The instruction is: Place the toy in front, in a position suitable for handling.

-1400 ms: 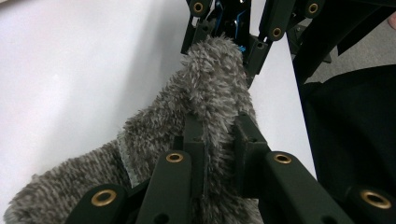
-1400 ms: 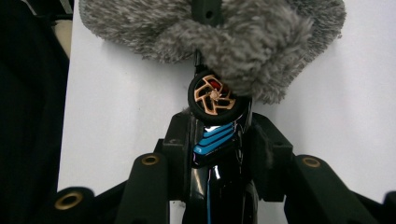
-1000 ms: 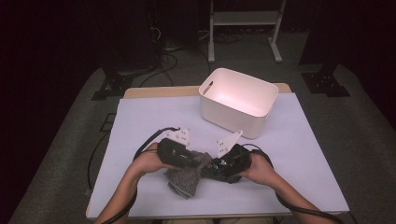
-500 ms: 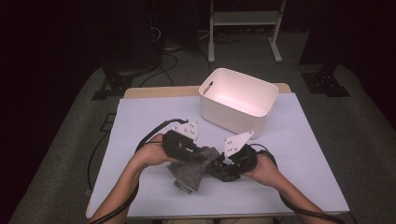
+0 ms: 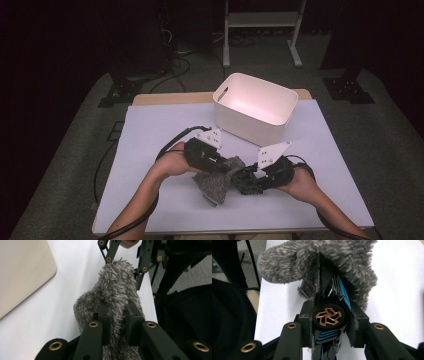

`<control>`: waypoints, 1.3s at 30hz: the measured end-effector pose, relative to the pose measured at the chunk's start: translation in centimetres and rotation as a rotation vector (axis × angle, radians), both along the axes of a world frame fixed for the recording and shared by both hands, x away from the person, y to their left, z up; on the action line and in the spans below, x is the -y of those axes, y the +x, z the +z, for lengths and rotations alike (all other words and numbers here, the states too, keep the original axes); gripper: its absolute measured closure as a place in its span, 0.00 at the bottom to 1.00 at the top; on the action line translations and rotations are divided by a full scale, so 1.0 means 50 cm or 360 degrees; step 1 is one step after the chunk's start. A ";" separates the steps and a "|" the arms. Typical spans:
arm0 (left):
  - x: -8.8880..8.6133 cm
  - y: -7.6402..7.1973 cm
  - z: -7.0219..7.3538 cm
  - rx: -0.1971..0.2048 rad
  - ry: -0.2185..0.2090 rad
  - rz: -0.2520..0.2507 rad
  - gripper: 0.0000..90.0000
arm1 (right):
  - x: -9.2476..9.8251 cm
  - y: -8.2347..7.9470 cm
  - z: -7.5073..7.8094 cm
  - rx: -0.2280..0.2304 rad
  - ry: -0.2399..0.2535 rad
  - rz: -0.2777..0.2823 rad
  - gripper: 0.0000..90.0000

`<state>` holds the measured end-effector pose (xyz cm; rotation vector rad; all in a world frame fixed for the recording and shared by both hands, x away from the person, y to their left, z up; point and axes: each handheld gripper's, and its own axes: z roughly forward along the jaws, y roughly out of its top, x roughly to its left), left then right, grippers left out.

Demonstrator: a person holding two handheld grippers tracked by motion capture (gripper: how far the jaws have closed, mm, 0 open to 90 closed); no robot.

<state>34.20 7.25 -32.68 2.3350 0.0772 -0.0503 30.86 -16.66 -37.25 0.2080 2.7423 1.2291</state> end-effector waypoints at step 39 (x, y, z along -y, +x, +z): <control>-0.029 -0.015 0.034 0.0074 0.0019 0.0026 0.86 | -0.078 0.025 -0.040 -0.0116 -0.0041 0.0043 0.61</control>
